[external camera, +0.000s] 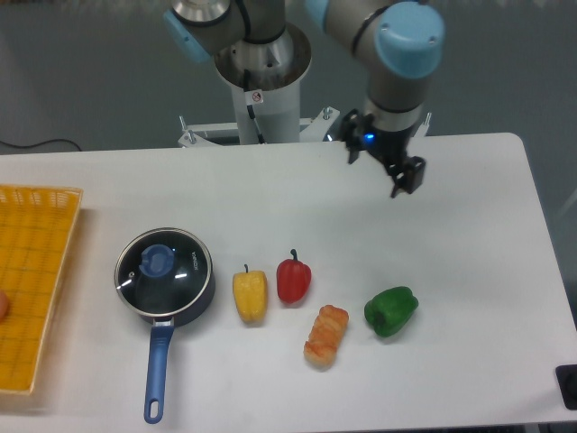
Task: Open the lid
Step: 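Move the gripper toward the saucepan and lower it over the lid knob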
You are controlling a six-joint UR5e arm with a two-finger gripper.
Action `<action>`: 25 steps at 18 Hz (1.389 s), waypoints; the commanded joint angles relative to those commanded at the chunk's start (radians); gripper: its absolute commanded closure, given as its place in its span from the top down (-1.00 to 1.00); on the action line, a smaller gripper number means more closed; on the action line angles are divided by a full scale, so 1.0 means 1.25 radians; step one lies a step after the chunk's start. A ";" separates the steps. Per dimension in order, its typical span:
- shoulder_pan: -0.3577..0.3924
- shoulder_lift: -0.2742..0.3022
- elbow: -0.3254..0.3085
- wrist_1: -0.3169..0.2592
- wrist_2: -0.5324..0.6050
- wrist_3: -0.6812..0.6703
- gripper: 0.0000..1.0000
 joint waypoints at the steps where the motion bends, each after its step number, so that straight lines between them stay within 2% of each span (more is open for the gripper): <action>1: -0.017 0.000 0.000 0.004 -0.001 -0.007 1.00; 7: -0.114 -0.012 0.010 0.012 -0.001 0.000 1.00; 10: -0.147 -0.028 0.017 0.056 0.000 0.001 1.00; 17: -0.255 -0.078 0.034 0.103 0.004 0.001 1.00; 22: -0.303 -0.104 0.048 0.107 0.013 0.000 1.00; 25: -0.335 -0.115 0.049 0.108 0.064 0.002 1.00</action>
